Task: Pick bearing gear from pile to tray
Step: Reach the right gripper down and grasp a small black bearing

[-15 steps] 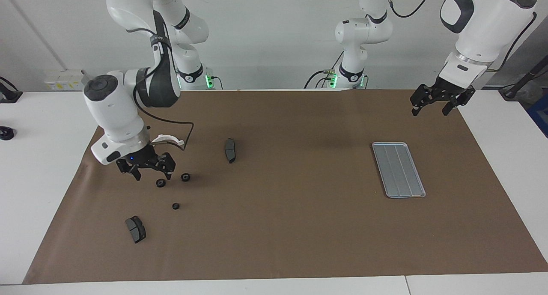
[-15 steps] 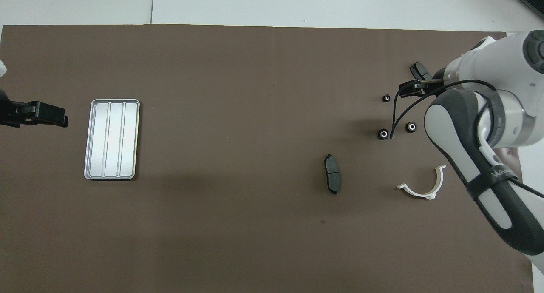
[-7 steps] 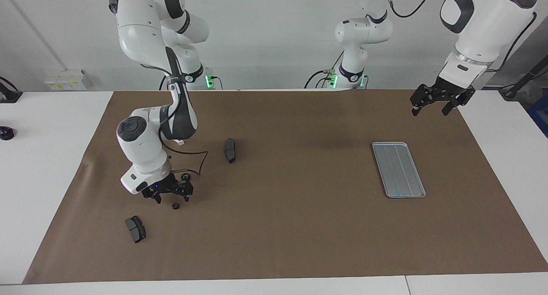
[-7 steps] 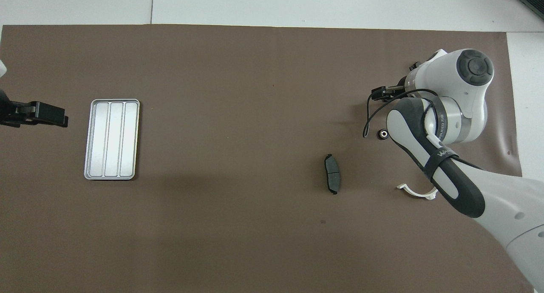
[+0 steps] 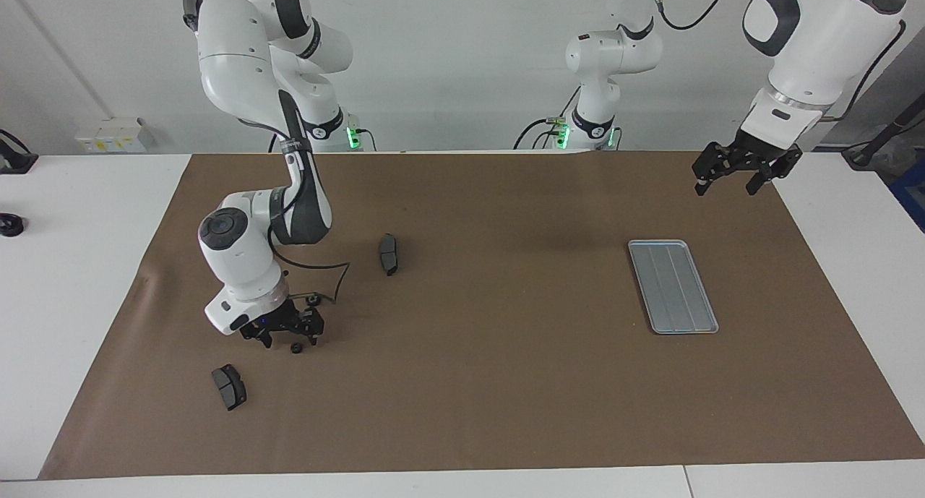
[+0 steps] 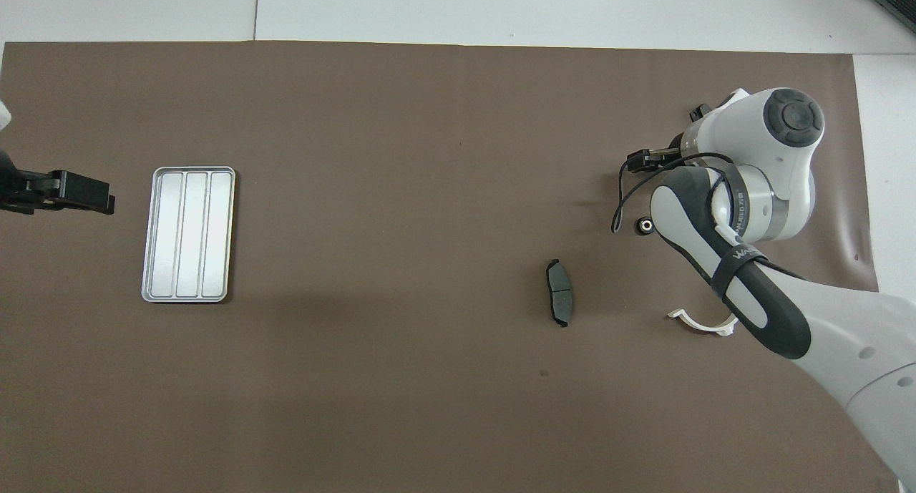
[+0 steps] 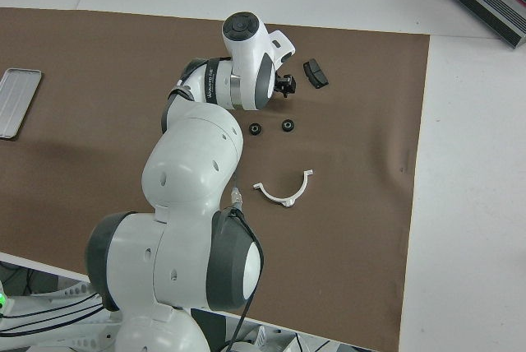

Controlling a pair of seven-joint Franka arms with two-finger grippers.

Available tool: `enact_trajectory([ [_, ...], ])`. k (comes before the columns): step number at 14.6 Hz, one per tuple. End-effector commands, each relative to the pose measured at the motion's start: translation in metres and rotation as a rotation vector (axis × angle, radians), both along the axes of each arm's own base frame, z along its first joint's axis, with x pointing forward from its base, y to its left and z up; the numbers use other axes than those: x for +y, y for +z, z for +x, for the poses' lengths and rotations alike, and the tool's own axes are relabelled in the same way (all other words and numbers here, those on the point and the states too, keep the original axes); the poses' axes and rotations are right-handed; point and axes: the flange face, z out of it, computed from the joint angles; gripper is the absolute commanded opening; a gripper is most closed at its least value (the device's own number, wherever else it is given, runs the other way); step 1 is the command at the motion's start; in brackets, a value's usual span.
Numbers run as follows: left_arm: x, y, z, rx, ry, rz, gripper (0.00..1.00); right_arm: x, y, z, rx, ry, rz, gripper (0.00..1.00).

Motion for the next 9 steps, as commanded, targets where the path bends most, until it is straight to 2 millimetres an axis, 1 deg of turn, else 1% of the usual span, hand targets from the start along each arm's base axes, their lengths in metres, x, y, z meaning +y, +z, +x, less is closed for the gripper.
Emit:
enact_trajectory([
  [1, 0.003, 0.002, -0.006, 0.0, 0.009, -0.006, 1.0, 0.001, -0.003, 0.0, -0.011, 0.028, -0.004, 0.48],
  [2, 0.003, 0.003, -0.006, -0.003, 0.009, -0.006, 1.0, 0.002, -0.006, 0.0, -0.007, 0.029, -0.004, 0.44],
  [6, 0.003, 0.002, -0.006, -0.001, 0.009, -0.006, 1.0, 0.002, -0.01, -0.002, -0.001, 0.033, -0.009, 0.43],
  [9, 0.003, 0.002, -0.006, -0.001, 0.009, -0.006, 1.0, 0.002, -0.016, -0.006, 0.014, 0.034, -0.009, 0.42],
])
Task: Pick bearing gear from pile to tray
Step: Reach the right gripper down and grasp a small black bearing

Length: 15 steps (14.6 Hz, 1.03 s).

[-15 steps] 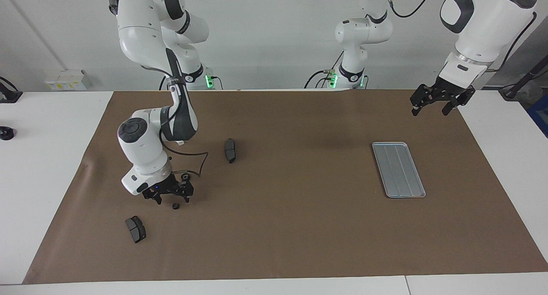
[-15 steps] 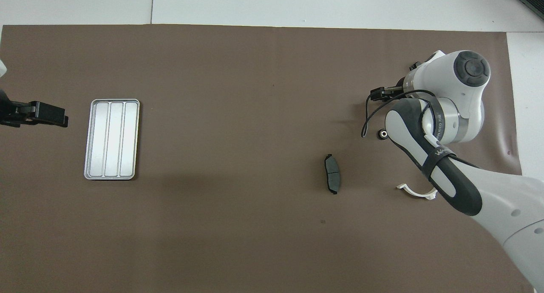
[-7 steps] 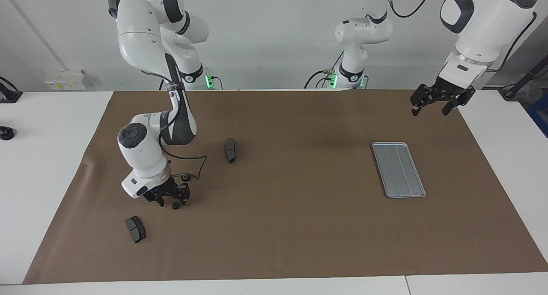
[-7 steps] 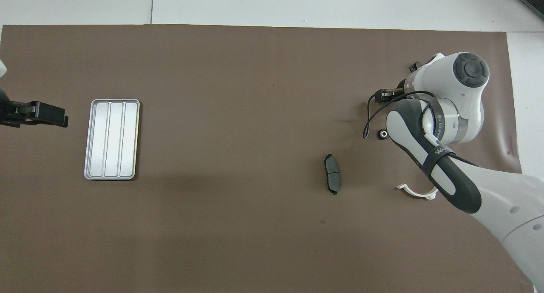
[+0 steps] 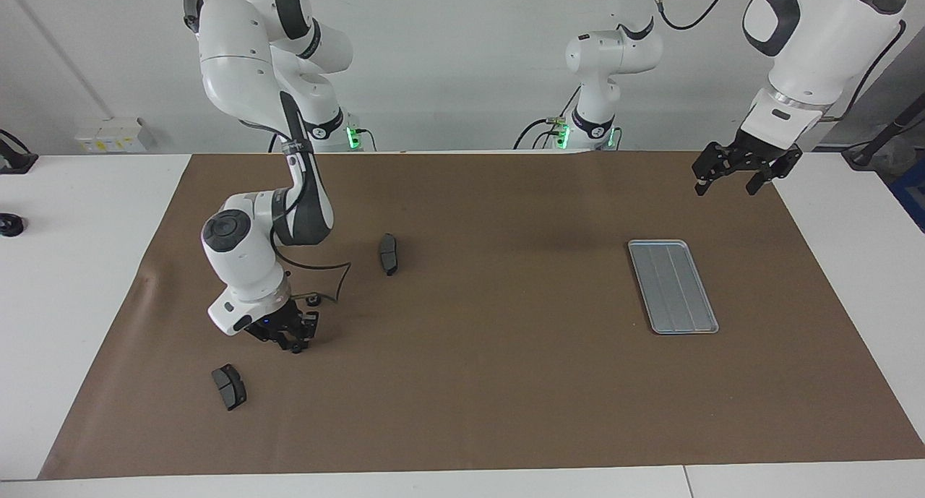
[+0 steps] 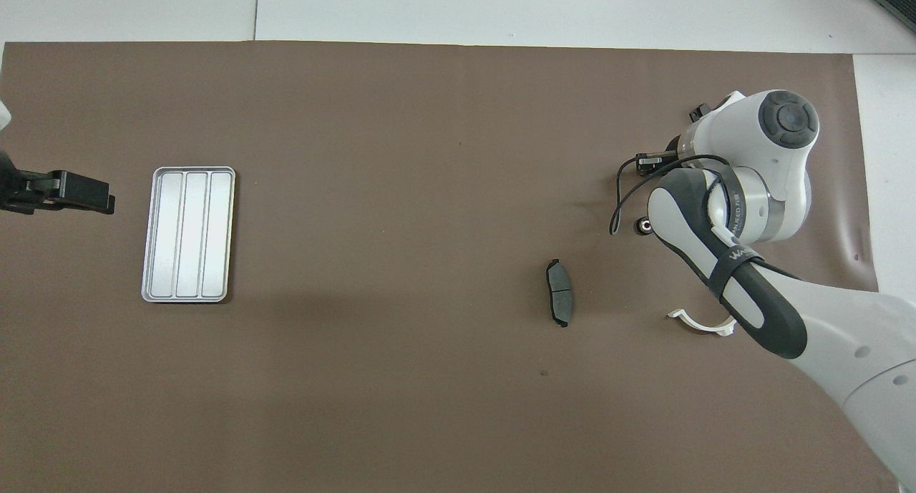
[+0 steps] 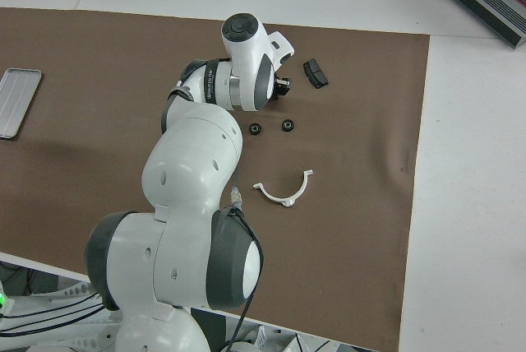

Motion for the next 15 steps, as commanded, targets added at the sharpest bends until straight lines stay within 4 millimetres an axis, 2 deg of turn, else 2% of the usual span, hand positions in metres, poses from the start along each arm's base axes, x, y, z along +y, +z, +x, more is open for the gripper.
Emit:
enact_trajectory([
  [1, 0.003, 0.002, -0.006, -0.001, 0.009, -0.006, 1.0, 0.0, -0.01, -0.005, 0.006, 0.03, -0.007, 0.42],
  [4, 0.003, 0.002, -0.006, -0.001, 0.009, -0.006, 1.0, 0.0, -0.011, -0.006, 0.016, 0.032, -0.009, 0.41],
  [5, 0.003, 0.002, -0.006, -0.001, 0.009, -0.006, 1.0, 0.0, -0.01, -0.006, 0.016, 0.033, -0.01, 0.35],
  [7, 0.003, 0.003, -0.006, -0.001, 0.009, -0.006, 1.0, 0.0, -0.012, -0.007, 0.024, 0.033, -0.01, 0.15],
  [8, 0.003, 0.002, -0.006, 0.0, 0.009, -0.006, 1.0, 0.0, -0.011, -0.007, 0.024, 0.032, -0.01, 0.0],
  [11, 0.003, 0.002, -0.006, -0.001, 0.009, -0.006, 1.0, 0.0, -0.008, -0.005, 0.03, 0.031, -0.011, 0.0],
  [12, 0.003, 0.002, -0.006, -0.001, 0.009, -0.006, 1.0, 0.003, 0.002, -0.003, 0.027, 0.031, -0.012, 0.0],
  [15, 0.003, 0.002, -0.006, -0.001, 0.009, -0.006, 1.0, 0.012, 0.06, 0.006, 0.012, -0.005, -0.008, 0.0],
])
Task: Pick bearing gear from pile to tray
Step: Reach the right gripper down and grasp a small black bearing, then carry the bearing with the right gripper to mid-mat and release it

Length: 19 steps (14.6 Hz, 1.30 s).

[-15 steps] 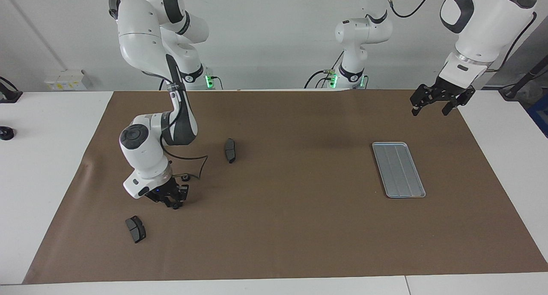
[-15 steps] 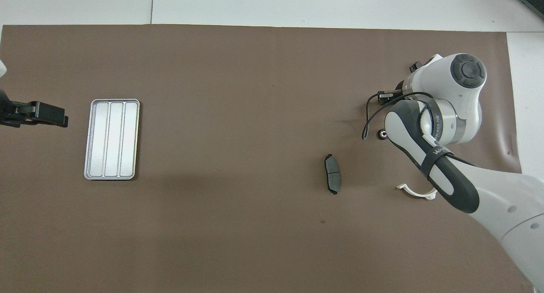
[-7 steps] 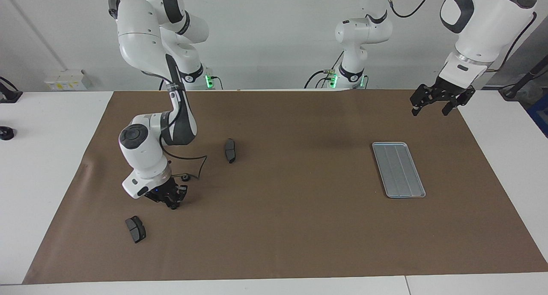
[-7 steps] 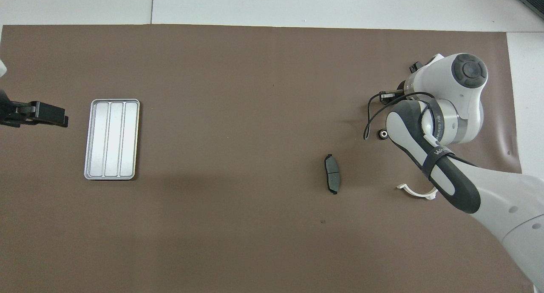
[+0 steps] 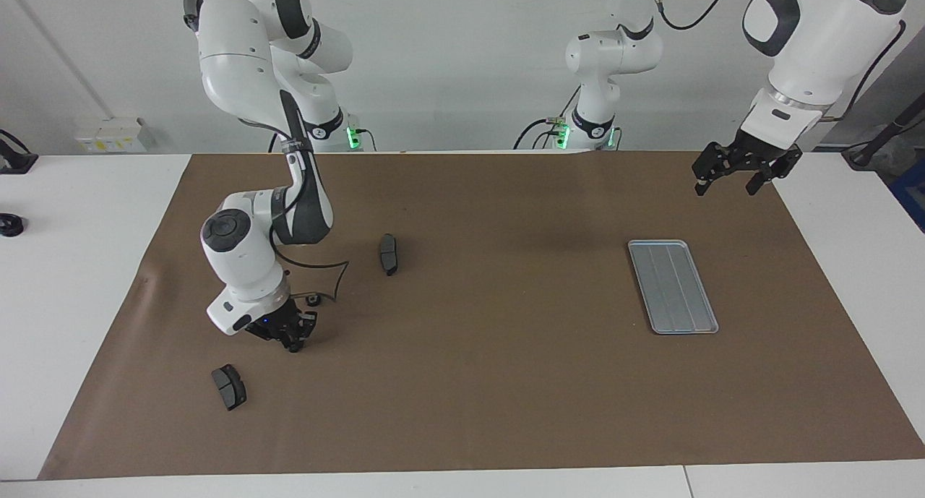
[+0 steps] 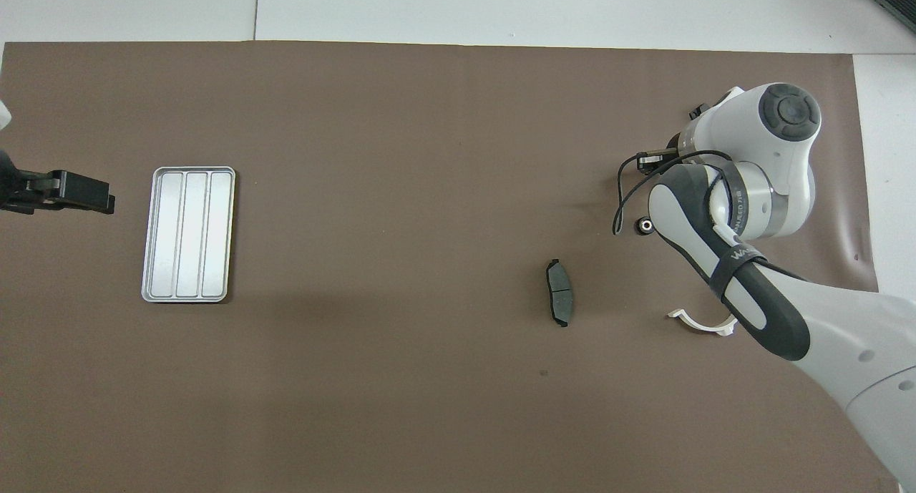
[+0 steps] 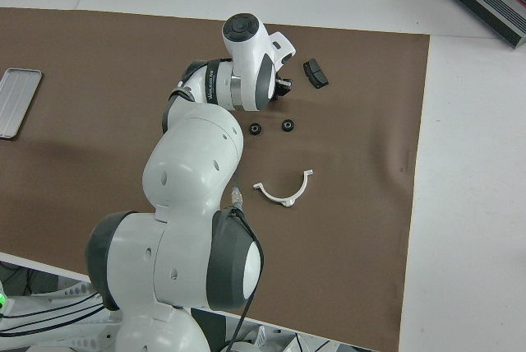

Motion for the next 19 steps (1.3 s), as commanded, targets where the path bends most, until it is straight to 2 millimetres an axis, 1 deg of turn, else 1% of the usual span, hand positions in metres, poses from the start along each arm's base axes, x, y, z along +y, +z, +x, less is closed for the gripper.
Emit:
enact_trajectory([
  [1, 0.003, 0.002, -0.006, 0.0, 0.009, -0.006, 1.0, 0.015, 0.056, 0.002, -0.014, -0.029, 0.007, 0.0],
  [3, 0.003, 0.002, -0.006, -0.001, 0.009, -0.006, 1.0, 0.063, 0.07, -0.004, -0.028, -0.036, 0.018, 0.0],
  [4, 0.003, 0.002, -0.006, 0.0, 0.009, -0.006, 1.0, 0.097, 0.072, -0.009, -0.037, -0.059, 0.029, 0.0],
  [5, 0.003, 0.002, -0.006, -0.001, 0.009, -0.006, 1.0, 0.136, 0.074, -0.017, -0.042, -0.095, 0.043, 0.0],
  [6, 0.003, 0.002, -0.006, 0.0, 0.009, -0.006, 1.0, 0.173, 0.08, -0.025, -0.053, -0.156, 0.063, 0.0],
  [7, 0.003, 0.002, -0.006, -0.001, 0.009, -0.006, 1.0, 0.205, 0.084, -0.033, -0.058, -0.201, 0.078, 0.0],
  [8, 0.003, 0.002, -0.006, 0.0, 0.009, -0.006, 1.0, 0.231, 0.081, -0.039, -0.056, -0.22, 0.088, 0.0],
  [9, 0.003, 0.002, -0.006, 0.0, 0.009, -0.006, 1.0, 0.254, 0.074, -0.047, -0.048, -0.226, 0.094, 0.0],
  [11, 0.003, 0.002, -0.006, 0.0, 0.009, -0.006, 1.0, 0.291, 0.057, -0.057, -0.038, -0.266, 0.104, 0.0],
  [12, 0.003, 0.002, -0.006, -0.001, 0.009, -0.006, 1.0, 0.318, 0.048, -0.064, -0.046, -0.289, 0.124, 0.0],
  [13, 0.003, 0.002, -0.006, 0.0, 0.009, -0.006, 1.0, 0.341, 0.037, -0.071, -0.056, -0.305, 0.147, 0.0],
  [14, 0.003, 0.002, -0.006, 0.0, 0.009, -0.006, 1.0, 0.358, 0.033, -0.079, -0.065, -0.31, 0.163, 0.0],
  [16, 0.003, 0.002, -0.006, 0.0, 0.009, -0.006, 1.0, 0.376, 0.025, -0.09, -0.062, -0.321, 0.166, 0.0],
  [18, 0.003, 0.002, -0.006, 0.0, 0.009, -0.006, 1.0, 0.404, 0.015, -0.107, -0.077, -0.314, 0.184, 0.0],
  [19, 0.003, 0.002, -0.006, -0.001, 0.009, -0.006, 1.0, 0.41, 0.014, -0.11, -0.093, -0.313, 0.189, 0.0],
])
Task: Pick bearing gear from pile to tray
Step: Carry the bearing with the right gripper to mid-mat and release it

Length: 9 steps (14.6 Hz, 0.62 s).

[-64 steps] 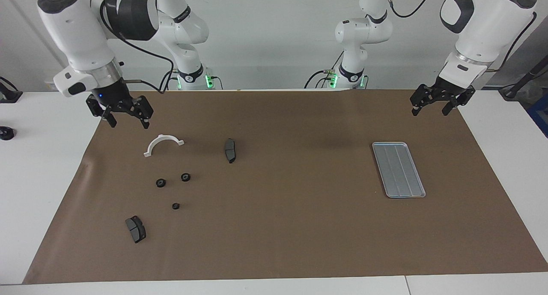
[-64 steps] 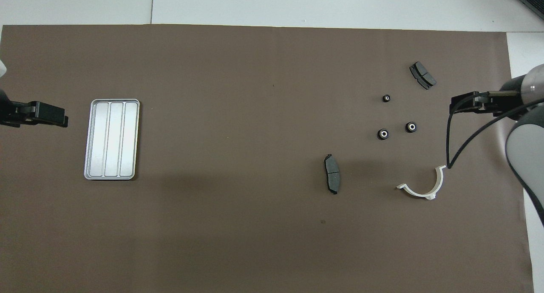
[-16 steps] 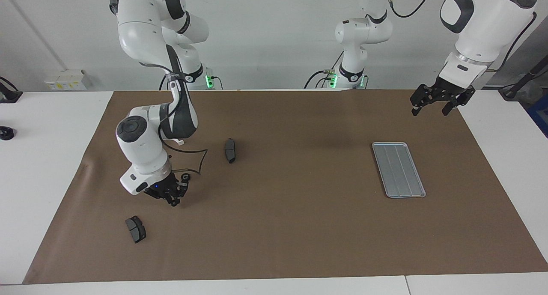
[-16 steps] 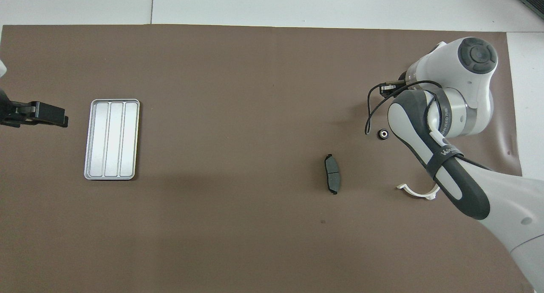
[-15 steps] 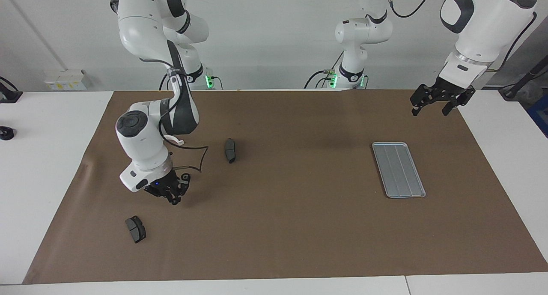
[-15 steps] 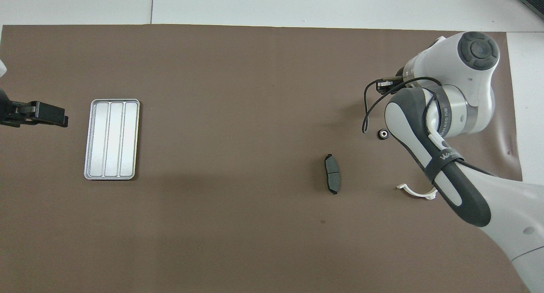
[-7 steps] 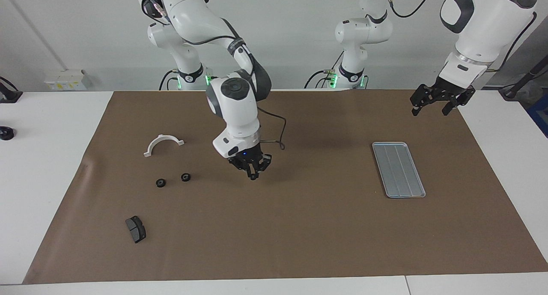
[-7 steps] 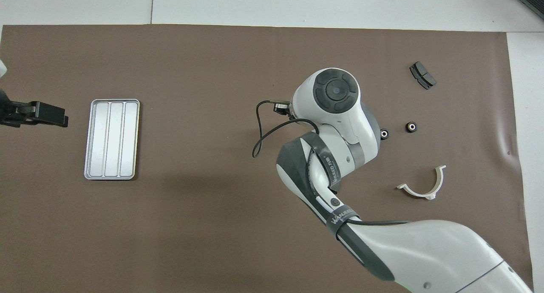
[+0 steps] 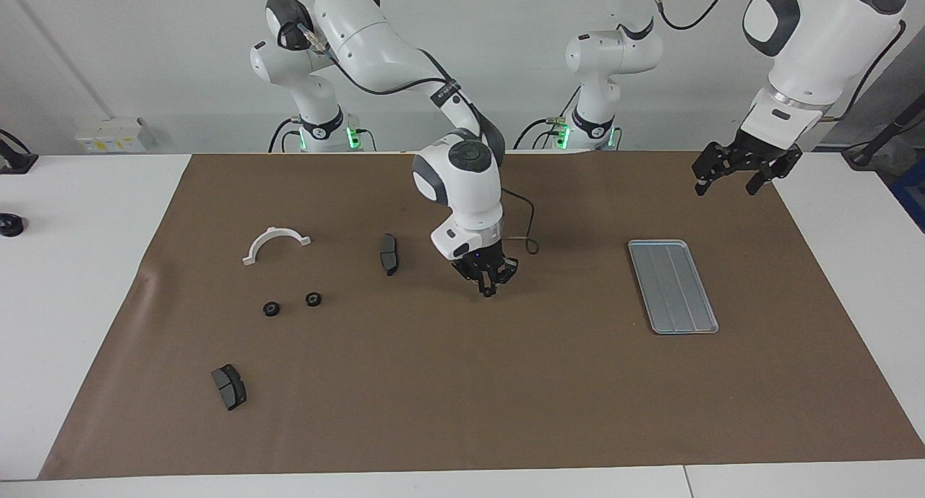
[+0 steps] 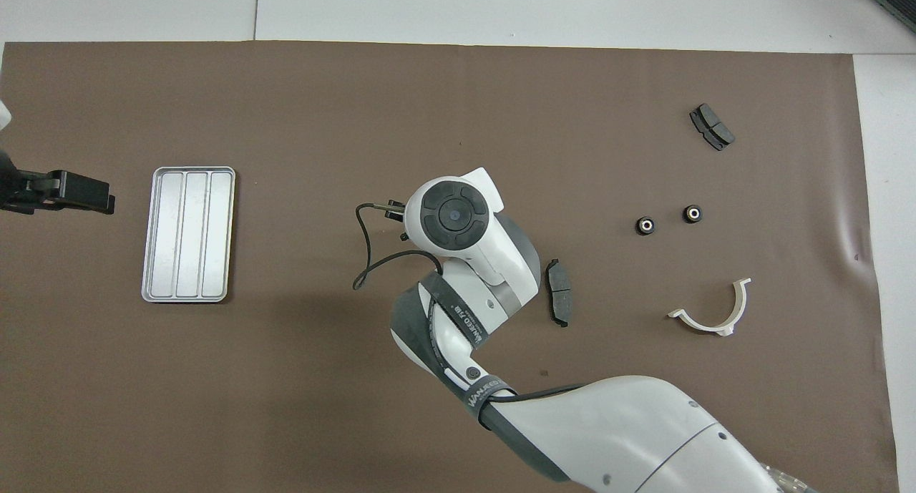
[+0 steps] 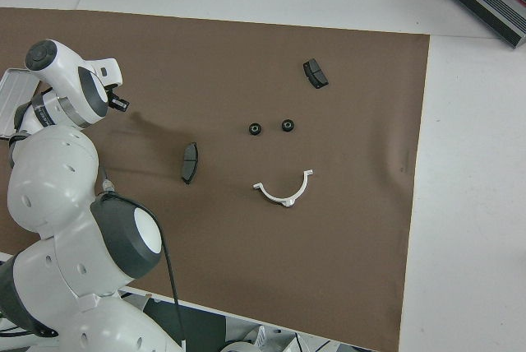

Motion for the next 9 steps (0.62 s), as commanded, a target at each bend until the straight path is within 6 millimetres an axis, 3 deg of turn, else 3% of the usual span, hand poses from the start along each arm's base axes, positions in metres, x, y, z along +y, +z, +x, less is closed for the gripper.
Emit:
enact_trajectory([
  [1, 0.003, 0.002, -0.006, 0.0, 0.009, -0.006, 1.0, 0.014, -0.002, -0.002, -0.038, -0.019, 0.004, 0.0],
  [3, 0.003, 0.002, -0.006, 0.0, 0.009, -0.006, 1.0, 0.015, -0.007, -0.006, -0.031, -0.014, -0.003, 0.17],
  [7, 0.003, 0.002, -0.006, 0.0, 0.009, -0.006, 1.0, 0.013, -0.018, -0.013, -0.013, -0.009, -0.019, 0.32],
  [8, 0.003, 0.002, -0.006, -0.001, 0.009, -0.006, 1.0, 0.013, -0.019, -0.013, -0.012, -0.007, -0.023, 0.69],
  [9, 0.003, 0.002, -0.006, 0.0, 0.009, -0.006, 1.0, 0.011, -0.018, -0.013, -0.012, -0.006, -0.036, 1.0],
])
